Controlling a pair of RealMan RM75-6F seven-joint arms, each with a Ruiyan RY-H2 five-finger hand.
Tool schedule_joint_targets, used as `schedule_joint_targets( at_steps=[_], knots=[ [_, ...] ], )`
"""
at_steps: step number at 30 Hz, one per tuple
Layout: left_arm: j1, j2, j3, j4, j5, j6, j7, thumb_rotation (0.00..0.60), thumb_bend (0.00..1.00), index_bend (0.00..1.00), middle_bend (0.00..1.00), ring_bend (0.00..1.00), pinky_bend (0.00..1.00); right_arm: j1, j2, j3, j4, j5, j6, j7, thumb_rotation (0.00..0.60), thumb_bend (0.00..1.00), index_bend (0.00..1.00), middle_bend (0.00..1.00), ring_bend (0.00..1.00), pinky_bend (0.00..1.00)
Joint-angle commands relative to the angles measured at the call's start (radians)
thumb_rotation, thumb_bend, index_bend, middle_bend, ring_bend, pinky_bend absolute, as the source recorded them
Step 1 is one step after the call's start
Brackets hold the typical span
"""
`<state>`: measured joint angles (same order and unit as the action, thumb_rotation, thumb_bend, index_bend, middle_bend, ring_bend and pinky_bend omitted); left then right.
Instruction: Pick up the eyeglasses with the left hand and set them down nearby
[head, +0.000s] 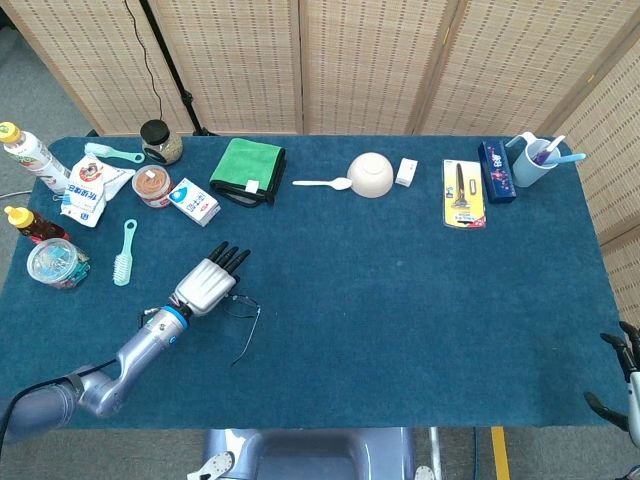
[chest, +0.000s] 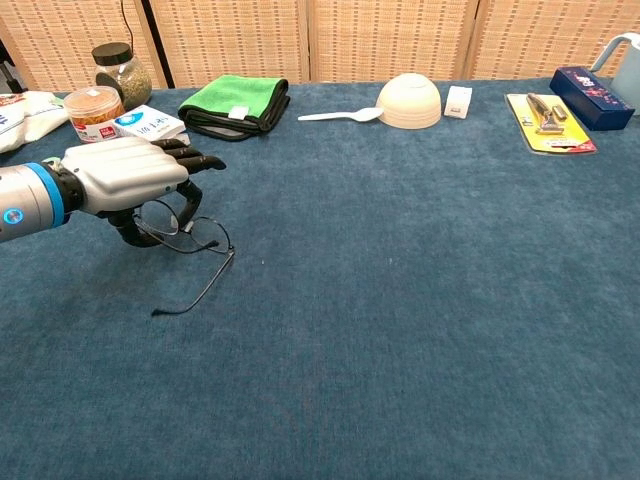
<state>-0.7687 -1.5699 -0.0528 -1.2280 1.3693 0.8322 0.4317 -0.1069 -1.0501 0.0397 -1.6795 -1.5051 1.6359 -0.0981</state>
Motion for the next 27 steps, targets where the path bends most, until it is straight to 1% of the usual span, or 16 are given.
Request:
schedule_joint_targets(
  at_steps=[1,2,4,5,7,12,13,14,19,24,27],
  knots=[
    [-0.011,-0.015,-0.008,0.015,-0.023,-0.016,0.020,0.600,0.29,0.30,0.00,0.00,0.00,-0.002,0.002,0.000,0.000,-0.001,0.003,0.001,0.600,0.14,0.23,0.11,0.11,0.17],
    [-0.015,-0.014,-0.010,0.012,-0.043,-0.031,0.039,0.600,0.28,0.21,0.00,0.00,0.00,-0.003,0.003,0.001,0.000,-0.001,0.006,0.002,0.600,0.14,0.23,0.11,0.11,0.17],
    [-0.019,-0.009,-0.013,-0.001,-0.068,-0.044,0.066,0.600,0.28,0.09,0.00,0.00,0.00,-0.005,0.003,0.000,-0.001,-0.002,0.008,0.003,0.600,0.14,0.23,0.11,0.11,0.17],
    [-0.020,-0.006,-0.014,-0.008,-0.077,-0.045,0.077,0.600,0.28,0.04,0.00,0.00,0.00,-0.006,0.003,0.000,-0.001,-0.002,0.009,0.003,0.600,0.14,0.23,0.11,0.11,0.17],
    [-0.018,0.001,-0.014,-0.021,-0.088,-0.044,0.092,0.600,0.28,0.01,0.00,0.00,0.00,-0.007,0.003,0.000,0.000,-0.002,0.010,0.004,0.600,0.14,0.23,0.11,0.11,0.17],
    [-0.009,0.037,-0.006,-0.077,-0.106,-0.045,0.082,0.600,0.28,0.01,0.00,0.00,0.00,-0.008,0.001,-0.001,0.003,-0.003,0.009,0.007,0.600,0.14,0.23,0.11,0.11,0.17],
    [-0.006,0.044,-0.004,-0.085,-0.101,-0.035,0.083,0.600,0.28,0.02,0.00,0.00,0.00,-0.007,0.001,0.000,0.003,-0.004,0.008,0.008,0.600,0.14,0.23,0.11,0.11,0.17],
    [0.008,0.061,-0.001,-0.108,-0.086,-0.001,0.075,0.600,0.28,0.02,0.00,0.00,0.00,-0.005,0.000,0.001,0.004,-0.006,0.008,0.008,0.600,0.14,0.23,0.11,0.11,0.17],
    [0.036,0.107,0.012,-0.164,-0.045,0.070,0.062,0.600,0.28,0.02,0.00,0.00,0.00,-0.004,-0.002,0.001,0.006,-0.008,0.005,0.011,0.600,0.14,0.23,0.11,0.11,0.17],
    [0.059,0.146,0.028,-0.219,-0.001,0.123,0.048,0.600,0.28,0.02,0.00,0.00,0.00,-0.005,-0.003,0.001,0.007,-0.010,0.007,0.011,0.600,0.14,0.23,0.11,0.11,0.17],
    [0.075,0.170,0.039,-0.264,0.031,0.154,0.017,0.600,0.28,0.02,0.00,0.00,0.00,-0.005,-0.002,0.001,0.006,-0.014,0.009,0.010,0.600,0.14,0.23,0.11,0.11,0.17]
  ],
)
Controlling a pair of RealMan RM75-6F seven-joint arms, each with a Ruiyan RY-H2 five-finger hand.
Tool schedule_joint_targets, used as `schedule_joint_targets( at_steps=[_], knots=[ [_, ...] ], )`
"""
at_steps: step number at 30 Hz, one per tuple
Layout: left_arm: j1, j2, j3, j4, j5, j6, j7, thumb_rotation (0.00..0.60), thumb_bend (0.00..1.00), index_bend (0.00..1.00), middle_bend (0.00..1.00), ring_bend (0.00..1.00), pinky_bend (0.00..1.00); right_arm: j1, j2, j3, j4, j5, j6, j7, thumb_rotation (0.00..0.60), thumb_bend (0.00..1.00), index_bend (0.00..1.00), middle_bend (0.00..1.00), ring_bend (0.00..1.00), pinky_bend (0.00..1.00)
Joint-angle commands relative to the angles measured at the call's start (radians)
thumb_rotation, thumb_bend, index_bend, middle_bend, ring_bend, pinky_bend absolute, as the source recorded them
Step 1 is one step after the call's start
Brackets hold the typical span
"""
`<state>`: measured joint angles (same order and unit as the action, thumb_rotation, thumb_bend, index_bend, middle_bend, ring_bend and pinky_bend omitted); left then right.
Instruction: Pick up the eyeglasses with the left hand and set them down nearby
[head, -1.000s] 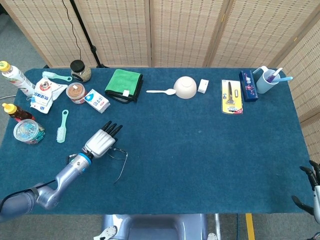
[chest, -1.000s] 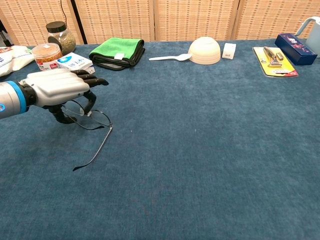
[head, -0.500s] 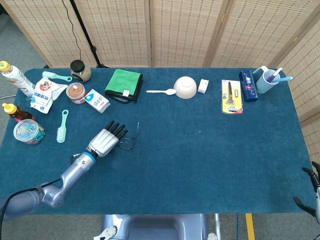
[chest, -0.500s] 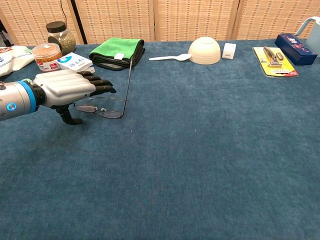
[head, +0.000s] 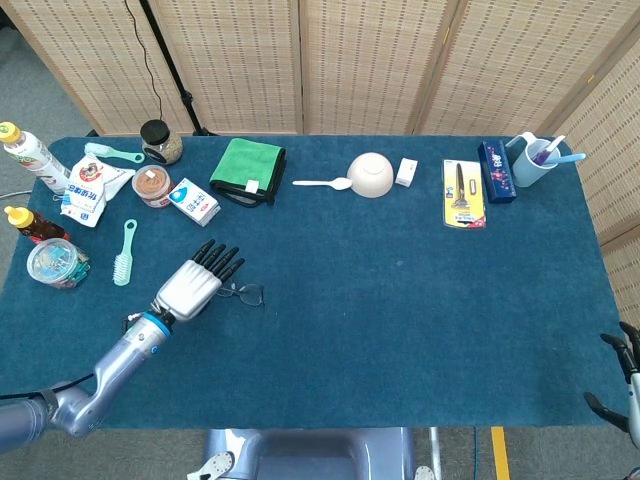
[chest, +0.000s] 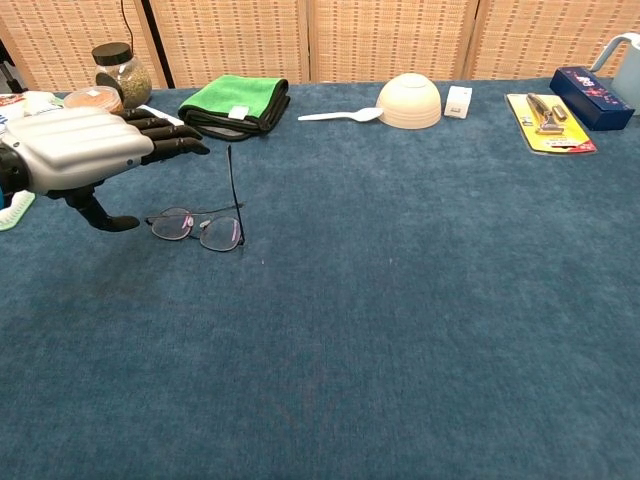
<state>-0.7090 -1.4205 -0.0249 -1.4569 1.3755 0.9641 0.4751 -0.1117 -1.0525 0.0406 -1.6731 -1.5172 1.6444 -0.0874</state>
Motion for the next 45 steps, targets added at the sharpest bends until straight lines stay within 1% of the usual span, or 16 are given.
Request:
schedule_joint_targets(
  at_steps=[1,6,9,11,14,18,22,29,34,38,42,45],
  knots=[
    [0.019,0.030,0.014,-0.050,0.032,0.026,-0.038,0.600,0.28,0.03,0.00,0.00,0.00,0.000,0.001,0.000,-0.001,-0.002,0.001,-0.001,0.600,0.14,0.23,0.11,0.11,0.17],
    [0.038,0.080,0.033,-0.140,0.089,0.063,-0.086,0.600,0.28,0.03,0.00,0.00,0.00,0.001,0.000,0.000,-0.004,-0.007,0.002,-0.003,0.600,0.14,0.23,0.11,0.11,0.17],
    [0.047,0.100,0.042,-0.176,0.127,0.091,-0.091,0.600,0.28,0.03,0.00,0.00,0.00,0.002,0.000,0.000,-0.004,-0.010,0.002,-0.004,0.600,0.14,0.23,0.11,0.11,0.17],
    [0.058,0.115,0.052,-0.217,0.174,0.125,-0.098,0.600,0.28,0.03,0.00,0.00,0.00,0.002,-0.002,0.000,-0.003,-0.014,0.004,-0.002,0.600,0.14,0.23,0.11,0.11,0.17],
    [0.065,0.126,0.062,-0.252,0.215,0.145,-0.104,0.600,0.28,0.03,0.00,0.00,0.00,0.001,-0.003,0.000,-0.001,-0.015,0.007,0.002,0.600,0.14,0.23,0.11,0.11,0.17],
    [0.060,0.126,0.074,-0.291,0.253,0.136,-0.104,0.600,0.28,0.03,0.00,0.00,0.00,-0.003,-0.003,0.000,0.005,-0.017,0.013,0.012,0.600,0.14,0.23,0.11,0.11,0.17],
    [0.048,0.113,0.076,-0.314,0.266,0.108,-0.096,0.600,0.28,0.03,0.00,0.00,0.00,-0.006,-0.003,-0.001,0.012,-0.019,0.018,0.021,0.600,0.14,0.23,0.11,0.11,0.17],
    [0.001,0.030,0.037,-0.311,0.206,0.011,-0.121,0.600,0.27,0.03,0.00,0.00,0.00,-0.017,-0.004,-0.002,0.031,-0.014,0.029,0.047,0.600,0.14,0.23,0.11,0.11,0.17],
    [-0.023,-0.009,0.011,-0.295,0.170,-0.027,-0.131,0.600,0.27,0.03,0.00,0.00,0.00,-0.021,-0.005,-0.002,0.040,-0.008,0.031,0.058,0.600,0.14,0.23,0.11,0.11,0.17],
    [-0.040,-0.053,-0.011,-0.263,0.144,-0.046,-0.135,0.600,0.27,0.03,0.00,0.00,0.00,-0.024,-0.004,-0.001,0.046,-0.004,0.032,0.067,0.600,0.14,0.23,0.11,0.11,0.17],
    [-0.065,-0.106,-0.042,-0.209,0.091,-0.083,-0.147,0.600,0.27,0.03,0.00,0.00,0.00,-0.026,-0.004,-0.001,0.051,-0.001,0.030,0.072,0.600,0.14,0.23,0.11,0.11,0.17],
    [-0.074,-0.132,-0.064,-0.168,0.055,-0.090,-0.150,0.600,0.27,0.03,0.00,0.00,0.00,-0.028,-0.004,-0.001,0.053,0.003,0.031,0.074,0.600,0.14,0.23,0.11,0.11,0.17]
  ],
)
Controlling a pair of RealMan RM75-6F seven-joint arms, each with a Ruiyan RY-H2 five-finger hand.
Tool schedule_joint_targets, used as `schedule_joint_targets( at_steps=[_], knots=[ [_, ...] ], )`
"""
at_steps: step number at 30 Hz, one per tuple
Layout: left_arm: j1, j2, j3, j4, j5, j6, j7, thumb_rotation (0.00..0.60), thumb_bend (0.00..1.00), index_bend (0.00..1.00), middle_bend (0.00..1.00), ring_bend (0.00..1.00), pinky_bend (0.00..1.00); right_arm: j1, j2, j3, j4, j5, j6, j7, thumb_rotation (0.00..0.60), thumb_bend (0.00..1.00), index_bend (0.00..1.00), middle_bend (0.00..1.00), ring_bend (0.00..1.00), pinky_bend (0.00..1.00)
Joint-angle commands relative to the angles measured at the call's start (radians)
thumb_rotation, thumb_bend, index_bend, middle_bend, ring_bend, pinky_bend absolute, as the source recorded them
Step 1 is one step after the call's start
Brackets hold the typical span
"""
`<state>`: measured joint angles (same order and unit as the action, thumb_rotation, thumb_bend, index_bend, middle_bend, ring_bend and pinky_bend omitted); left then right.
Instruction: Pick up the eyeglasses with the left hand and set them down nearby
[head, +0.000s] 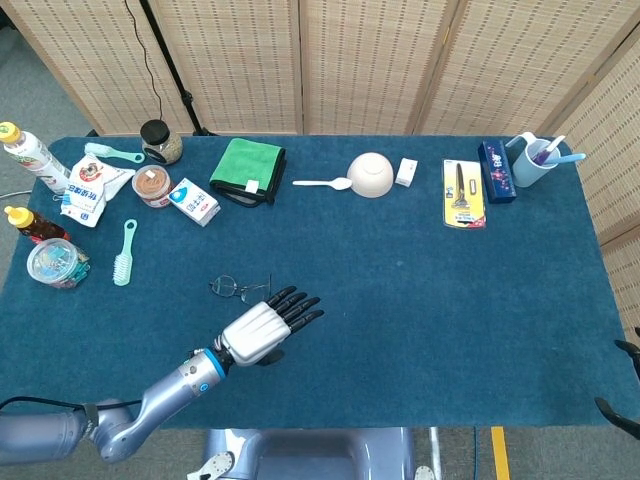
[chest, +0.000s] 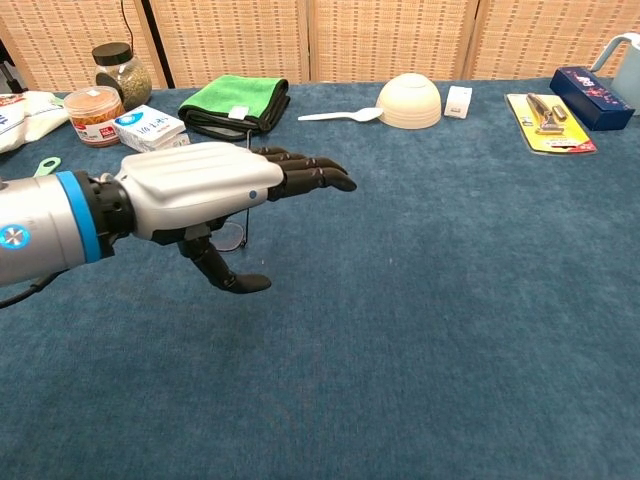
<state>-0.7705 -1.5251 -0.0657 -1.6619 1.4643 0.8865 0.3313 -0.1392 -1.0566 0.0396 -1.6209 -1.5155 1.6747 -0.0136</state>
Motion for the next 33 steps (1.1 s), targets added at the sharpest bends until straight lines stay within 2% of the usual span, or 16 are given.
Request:
schedule_joint_targets(
  at_steps=[1,8,19,28,33],
  knots=[
    [-0.015,-0.036,-0.031,0.055,-0.051,-0.016,-0.010,0.600,0.27,0.03,0.00,0.00,0.00,-0.002,0.001,0.000,0.001,0.003,0.000,0.000,0.600,0.14,0.23,0.11,0.11,0.17],
    [-0.029,-0.062,-0.057,0.149,-0.131,-0.051,-0.051,0.600,0.27,0.03,0.00,0.00,0.00,-0.004,0.002,-0.001,-0.011,0.003,-0.001,-0.015,0.600,0.14,0.24,0.11,0.11,0.17],
    [0.012,-0.035,-0.030,0.282,-0.165,-0.062,-0.205,0.600,0.27,0.03,0.00,0.00,0.00,0.008,0.013,0.002,-0.063,-0.002,-0.015,-0.076,0.600,0.14,0.24,0.11,0.11,0.17],
    [0.021,-0.040,-0.012,0.351,-0.187,-0.110,-0.283,0.600,0.27,0.03,0.00,0.00,0.00,0.008,0.018,0.001,-0.088,-0.007,-0.012,-0.102,0.600,0.14,0.24,0.11,0.11,0.17],
    [0.034,-0.018,-0.030,0.319,-0.172,-0.095,-0.386,0.600,0.27,0.02,0.00,0.00,0.00,0.006,0.021,0.001,-0.093,-0.010,-0.008,-0.104,0.600,0.14,0.24,0.11,0.11,0.17]
  ],
)
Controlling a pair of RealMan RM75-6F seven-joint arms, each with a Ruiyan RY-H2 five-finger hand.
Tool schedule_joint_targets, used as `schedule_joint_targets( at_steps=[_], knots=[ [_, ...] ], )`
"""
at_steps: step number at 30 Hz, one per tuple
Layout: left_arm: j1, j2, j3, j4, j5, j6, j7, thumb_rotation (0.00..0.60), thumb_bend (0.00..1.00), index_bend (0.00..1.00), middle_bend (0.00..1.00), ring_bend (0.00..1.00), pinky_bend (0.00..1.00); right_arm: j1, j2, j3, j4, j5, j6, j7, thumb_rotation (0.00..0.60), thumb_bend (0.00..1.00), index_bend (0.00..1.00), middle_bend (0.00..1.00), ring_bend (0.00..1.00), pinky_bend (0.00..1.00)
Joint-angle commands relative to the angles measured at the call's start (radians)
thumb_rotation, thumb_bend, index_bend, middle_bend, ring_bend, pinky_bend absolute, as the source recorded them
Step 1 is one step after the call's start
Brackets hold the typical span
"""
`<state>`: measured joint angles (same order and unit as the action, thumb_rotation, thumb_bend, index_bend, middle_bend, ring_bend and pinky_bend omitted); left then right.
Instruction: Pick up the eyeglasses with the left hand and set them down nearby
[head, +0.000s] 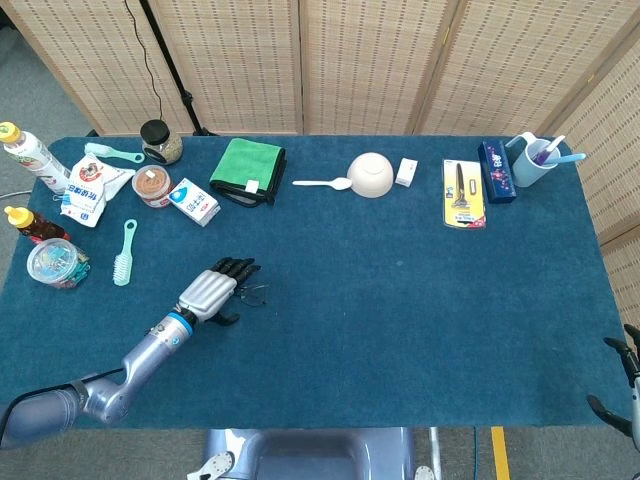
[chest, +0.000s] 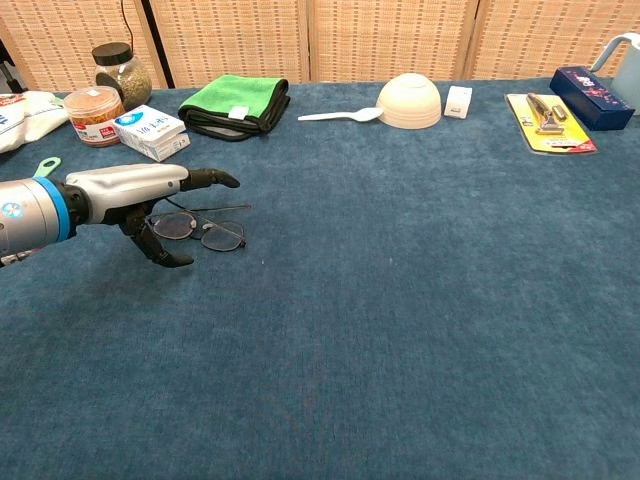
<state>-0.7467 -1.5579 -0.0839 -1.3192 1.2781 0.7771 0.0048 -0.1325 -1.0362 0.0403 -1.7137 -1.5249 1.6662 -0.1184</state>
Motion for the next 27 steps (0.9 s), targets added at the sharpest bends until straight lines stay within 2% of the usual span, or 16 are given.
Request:
schedule_joint_targets(
  at_steps=[1,6,10,16,20,27],
  knots=[
    [0.014,0.021,-0.013,-0.034,0.027,0.026,-0.083,0.600,0.27,0.02,0.00,0.00,0.00,-0.001,0.000,0.000,0.000,-0.002,0.001,0.000,0.600,0.14,0.24,0.11,0.11,0.17],
    [0.034,0.052,-0.019,-0.092,0.110,0.082,-0.265,0.600,0.27,0.02,0.00,0.00,0.00,-0.001,0.000,-0.002,0.001,-0.008,0.005,0.006,0.600,0.14,0.24,0.11,0.11,0.17],
    [0.039,0.049,-0.009,-0.077,0.162,0.098,-0.417,0.600,0.27,0.00,0.00,0.00,0.00,-0.004,0.001,-0.002,0.004,-0.011,0.009,0.012,0.600,0.14,0.24,0.11,0.11,0.17],
    [0.021,0.014,-0.001,-0.017,0.189,0.057,-0.697,0.600,0.27,0.00,0.00,0.00,0.00,-0.008,0.004,-0.003,0.006,-0.013,0.015,0.015,0.600,0.14,0.24,0.11,0.11,0.17],
    [-0.007,-0.015,0.012,0.048,0.250,0.050,-0.921,0.599,0.27,0.00,0.00,0.00,0.00,-0.009,0.006,-0.003,0.003,-0.012,0.015,0.013,0.600,0.14,0.24,0.11,0.11,0.17],
    [-0.037,-0.084,0.048,0.186,0.322,0.086,-1.139,0.595,0.27,0.00,0.00,0.00,0.00,-0.010,0.009,-0.001,-0.001,-0.007,0.015,0.006,0.600,0.14,0.24,0.11,0.11,0.17]
  ],
)
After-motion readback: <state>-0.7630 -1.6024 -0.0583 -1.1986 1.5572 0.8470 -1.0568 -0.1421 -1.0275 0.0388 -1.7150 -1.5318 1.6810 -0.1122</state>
